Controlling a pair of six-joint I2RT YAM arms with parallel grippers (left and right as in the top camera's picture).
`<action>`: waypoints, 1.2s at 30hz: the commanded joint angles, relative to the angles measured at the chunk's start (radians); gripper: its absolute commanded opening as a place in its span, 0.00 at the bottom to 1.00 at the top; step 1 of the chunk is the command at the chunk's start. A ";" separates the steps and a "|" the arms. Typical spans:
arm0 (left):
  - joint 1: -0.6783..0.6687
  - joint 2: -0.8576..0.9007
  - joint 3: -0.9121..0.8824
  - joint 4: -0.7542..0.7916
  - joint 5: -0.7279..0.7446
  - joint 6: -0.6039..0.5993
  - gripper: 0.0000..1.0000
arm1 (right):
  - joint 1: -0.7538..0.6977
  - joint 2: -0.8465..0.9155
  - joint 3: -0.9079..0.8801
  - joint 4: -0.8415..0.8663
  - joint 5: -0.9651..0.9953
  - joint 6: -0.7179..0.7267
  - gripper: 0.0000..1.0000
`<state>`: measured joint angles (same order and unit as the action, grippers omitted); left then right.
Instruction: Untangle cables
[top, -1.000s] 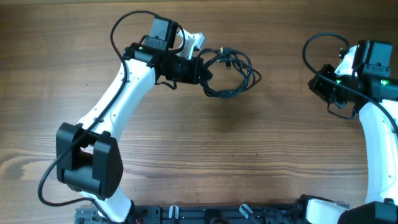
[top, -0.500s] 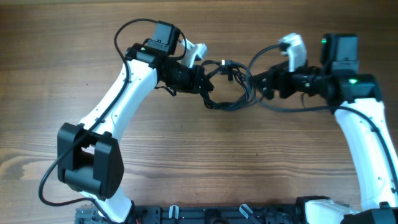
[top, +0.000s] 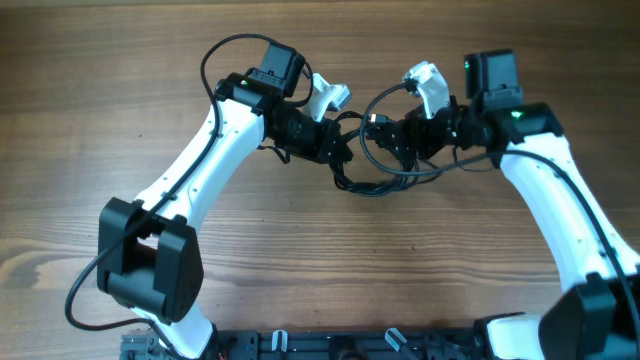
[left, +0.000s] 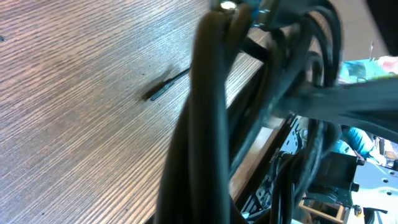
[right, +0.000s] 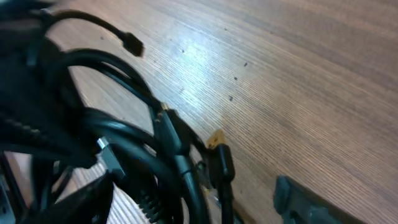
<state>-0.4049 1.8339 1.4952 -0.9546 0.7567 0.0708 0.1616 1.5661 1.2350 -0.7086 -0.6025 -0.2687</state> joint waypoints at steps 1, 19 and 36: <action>0.003 0.001 0.001 -0.001 0.043 0.031 0.04 | 0.000 0.037 0.021 0.032 0.011 0.021 0.73; 0.004 0.001 0.001 0.000 0.035 0.030 0.04 | -0.138 0.037 0.022 0.002 0.277 0.568 0.04; 0.004 0.001 0.001 0.063 0.040 -0.150 0.04 | -0.187 -0.069 0.161 -0.069 -0.170 0.147 0.61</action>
<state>-0.4065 1.8347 1.4952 -0.9127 0.7647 0.0307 -0.0383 1.5764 1.3441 -0.7792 -0.6178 0.0368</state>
